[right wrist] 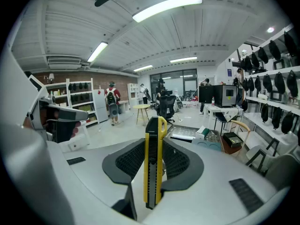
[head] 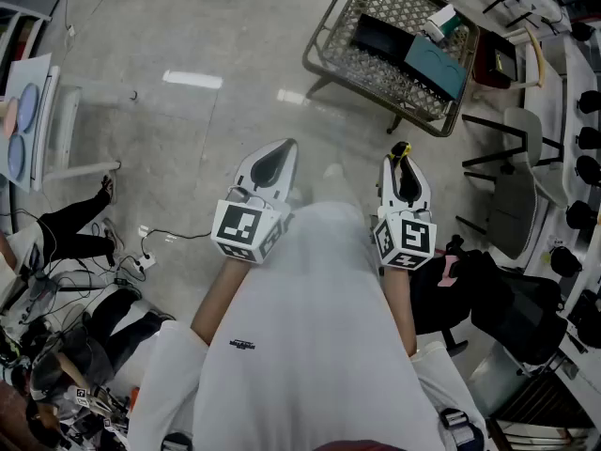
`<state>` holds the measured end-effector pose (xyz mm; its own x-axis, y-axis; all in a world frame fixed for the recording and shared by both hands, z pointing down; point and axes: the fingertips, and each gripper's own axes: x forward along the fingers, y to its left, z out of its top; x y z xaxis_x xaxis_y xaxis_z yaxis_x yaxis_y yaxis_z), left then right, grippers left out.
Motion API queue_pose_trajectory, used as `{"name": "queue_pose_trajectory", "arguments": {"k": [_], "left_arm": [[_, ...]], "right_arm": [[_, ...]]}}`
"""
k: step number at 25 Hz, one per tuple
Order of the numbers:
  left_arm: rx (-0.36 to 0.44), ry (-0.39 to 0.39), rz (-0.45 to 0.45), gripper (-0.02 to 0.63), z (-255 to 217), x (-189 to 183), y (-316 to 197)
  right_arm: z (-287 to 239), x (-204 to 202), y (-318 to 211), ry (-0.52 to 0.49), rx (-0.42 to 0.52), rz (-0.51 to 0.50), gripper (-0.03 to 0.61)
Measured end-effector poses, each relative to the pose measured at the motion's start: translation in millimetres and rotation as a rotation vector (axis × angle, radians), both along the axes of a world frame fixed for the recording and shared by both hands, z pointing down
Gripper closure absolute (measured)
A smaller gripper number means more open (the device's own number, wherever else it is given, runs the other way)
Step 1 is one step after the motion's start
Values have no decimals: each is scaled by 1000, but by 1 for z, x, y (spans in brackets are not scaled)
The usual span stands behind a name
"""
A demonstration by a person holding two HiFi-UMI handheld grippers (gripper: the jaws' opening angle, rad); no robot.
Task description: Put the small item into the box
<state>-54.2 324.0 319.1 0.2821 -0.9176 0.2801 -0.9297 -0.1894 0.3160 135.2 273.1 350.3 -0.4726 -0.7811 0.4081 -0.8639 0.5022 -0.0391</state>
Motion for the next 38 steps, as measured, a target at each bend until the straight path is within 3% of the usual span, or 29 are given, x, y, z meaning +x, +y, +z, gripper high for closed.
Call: {"name": "queue_pose_trajectory", "arguments": {"k": [10, 29, 38], "left_arm": [[-28, -16, 34, 612, -15, 54, 11], [-10, -69, 72, 612, -22, 148, -15], [-8, -71, 55, 612, -15, 155, -39]], "right_arm": [[-46, 33, 7, -37, 92, -42, 474], [-45, 115, -4, -145, 102, -51, 474], [-32, 116, -30, -160, 81, -79, 474]]}}
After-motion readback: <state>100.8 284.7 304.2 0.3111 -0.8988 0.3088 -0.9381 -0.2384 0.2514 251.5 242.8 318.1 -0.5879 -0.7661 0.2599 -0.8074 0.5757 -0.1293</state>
